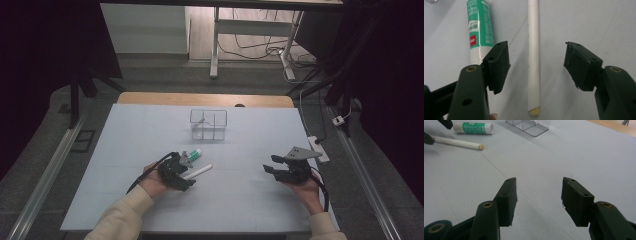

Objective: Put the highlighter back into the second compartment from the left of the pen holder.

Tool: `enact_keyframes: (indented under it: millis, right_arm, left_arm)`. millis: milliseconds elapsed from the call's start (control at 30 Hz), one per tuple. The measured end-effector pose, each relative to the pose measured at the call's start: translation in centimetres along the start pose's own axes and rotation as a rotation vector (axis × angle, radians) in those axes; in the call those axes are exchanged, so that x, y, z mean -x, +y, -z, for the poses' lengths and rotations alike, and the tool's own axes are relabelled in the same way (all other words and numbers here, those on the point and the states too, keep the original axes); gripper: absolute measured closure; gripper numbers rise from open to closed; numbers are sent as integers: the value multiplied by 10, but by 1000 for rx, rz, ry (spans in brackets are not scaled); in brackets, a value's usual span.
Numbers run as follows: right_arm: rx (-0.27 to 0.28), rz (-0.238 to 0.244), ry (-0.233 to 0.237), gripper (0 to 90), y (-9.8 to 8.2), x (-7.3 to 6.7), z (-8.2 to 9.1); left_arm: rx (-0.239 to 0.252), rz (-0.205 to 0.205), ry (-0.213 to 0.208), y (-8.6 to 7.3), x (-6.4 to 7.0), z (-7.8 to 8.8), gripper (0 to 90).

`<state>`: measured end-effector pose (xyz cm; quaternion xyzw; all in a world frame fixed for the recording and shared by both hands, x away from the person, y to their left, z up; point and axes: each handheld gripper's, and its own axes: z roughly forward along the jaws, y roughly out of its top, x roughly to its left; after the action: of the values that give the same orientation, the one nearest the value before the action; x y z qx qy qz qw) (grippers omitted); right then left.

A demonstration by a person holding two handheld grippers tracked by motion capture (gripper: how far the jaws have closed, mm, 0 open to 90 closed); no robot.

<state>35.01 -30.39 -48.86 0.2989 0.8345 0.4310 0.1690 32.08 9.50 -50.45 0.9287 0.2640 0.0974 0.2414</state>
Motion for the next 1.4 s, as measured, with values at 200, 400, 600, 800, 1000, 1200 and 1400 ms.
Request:
enact_keyframes:
  millis: [200, 400, 600, 800, 1000, 1200, 1400]
  right_arm:
    - [1, -5, -1, 456, 0, 1, 0]
    - [21, -18, -6, 455, 1, 2, 4]
    - [22, -21, -4, 455, 1, 3, 4]
    - [15, -17, 2, 455, 1, 2, 3]
    - [16, -16, 4, 455, 2, 1, 2]
    - [13, -15, 1, 455, 2, 1, 4]
    - [21, -16, 1, 455, 2, 2, 5]
  left_arm:
    - [-43, 9, -29, -6, -7, 0, 427]
    - [-100, -13, -58, -7, -9, -3, 540]
    - [-126, -29, -83, -5, -9, -6, 651]
    - [-169, -37, -85, 2, -8, -7, 703]
    - [-189, -62, -76, 6, -4, -8, 787]
    - [-187, -74, -66, 6, -2, -7, 792]
    - [-162, -66, -87, 3, -6, -6, 793]
